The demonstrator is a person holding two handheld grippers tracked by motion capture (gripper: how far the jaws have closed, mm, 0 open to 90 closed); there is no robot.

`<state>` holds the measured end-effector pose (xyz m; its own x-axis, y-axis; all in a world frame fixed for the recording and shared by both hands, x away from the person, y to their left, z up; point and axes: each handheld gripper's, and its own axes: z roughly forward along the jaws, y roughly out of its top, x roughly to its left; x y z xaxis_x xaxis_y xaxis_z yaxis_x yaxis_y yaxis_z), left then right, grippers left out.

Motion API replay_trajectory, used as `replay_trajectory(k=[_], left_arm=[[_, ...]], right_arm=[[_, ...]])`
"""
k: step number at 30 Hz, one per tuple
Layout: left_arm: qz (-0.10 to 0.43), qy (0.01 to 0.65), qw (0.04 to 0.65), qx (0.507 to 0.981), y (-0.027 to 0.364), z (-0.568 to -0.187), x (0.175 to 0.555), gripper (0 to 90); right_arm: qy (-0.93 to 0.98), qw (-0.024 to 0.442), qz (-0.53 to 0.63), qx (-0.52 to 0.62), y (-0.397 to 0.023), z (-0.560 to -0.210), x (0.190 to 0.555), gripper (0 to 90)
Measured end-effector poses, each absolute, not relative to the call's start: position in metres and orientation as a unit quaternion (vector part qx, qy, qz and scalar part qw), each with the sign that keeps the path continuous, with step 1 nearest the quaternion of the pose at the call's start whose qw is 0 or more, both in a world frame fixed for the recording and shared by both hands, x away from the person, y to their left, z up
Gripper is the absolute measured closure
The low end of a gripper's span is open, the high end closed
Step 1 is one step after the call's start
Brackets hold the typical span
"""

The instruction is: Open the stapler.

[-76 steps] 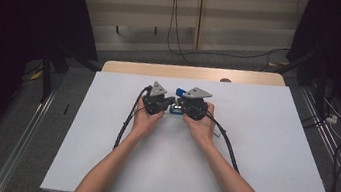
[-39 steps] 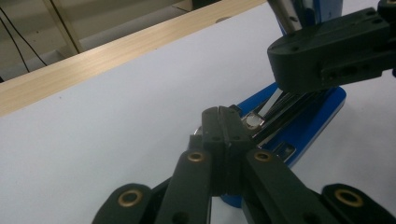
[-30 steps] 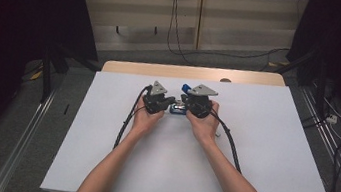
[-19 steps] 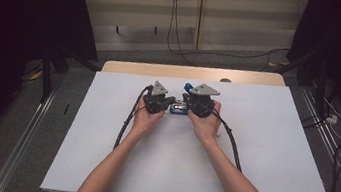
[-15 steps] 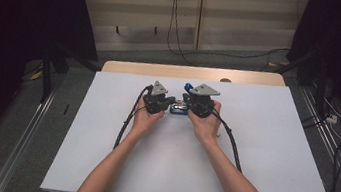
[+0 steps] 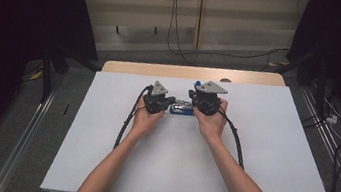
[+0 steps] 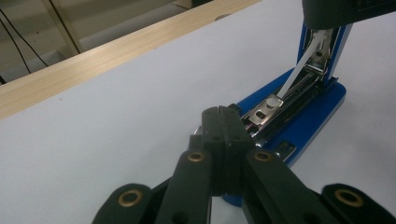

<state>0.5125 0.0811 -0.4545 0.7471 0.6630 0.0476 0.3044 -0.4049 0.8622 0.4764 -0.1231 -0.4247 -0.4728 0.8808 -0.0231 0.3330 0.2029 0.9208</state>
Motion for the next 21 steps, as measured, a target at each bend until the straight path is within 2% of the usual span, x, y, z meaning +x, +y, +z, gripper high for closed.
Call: replay_trajectory(k=[21], left_arm=[[0.195, 0.296, 0.459, 0.815, 0.081, -0.455, 0.512, 90.0]], right_arm=[[0.707, 0.296, 0.473, 0.434, -0.137, -0.420, 0.476, 90.0]])
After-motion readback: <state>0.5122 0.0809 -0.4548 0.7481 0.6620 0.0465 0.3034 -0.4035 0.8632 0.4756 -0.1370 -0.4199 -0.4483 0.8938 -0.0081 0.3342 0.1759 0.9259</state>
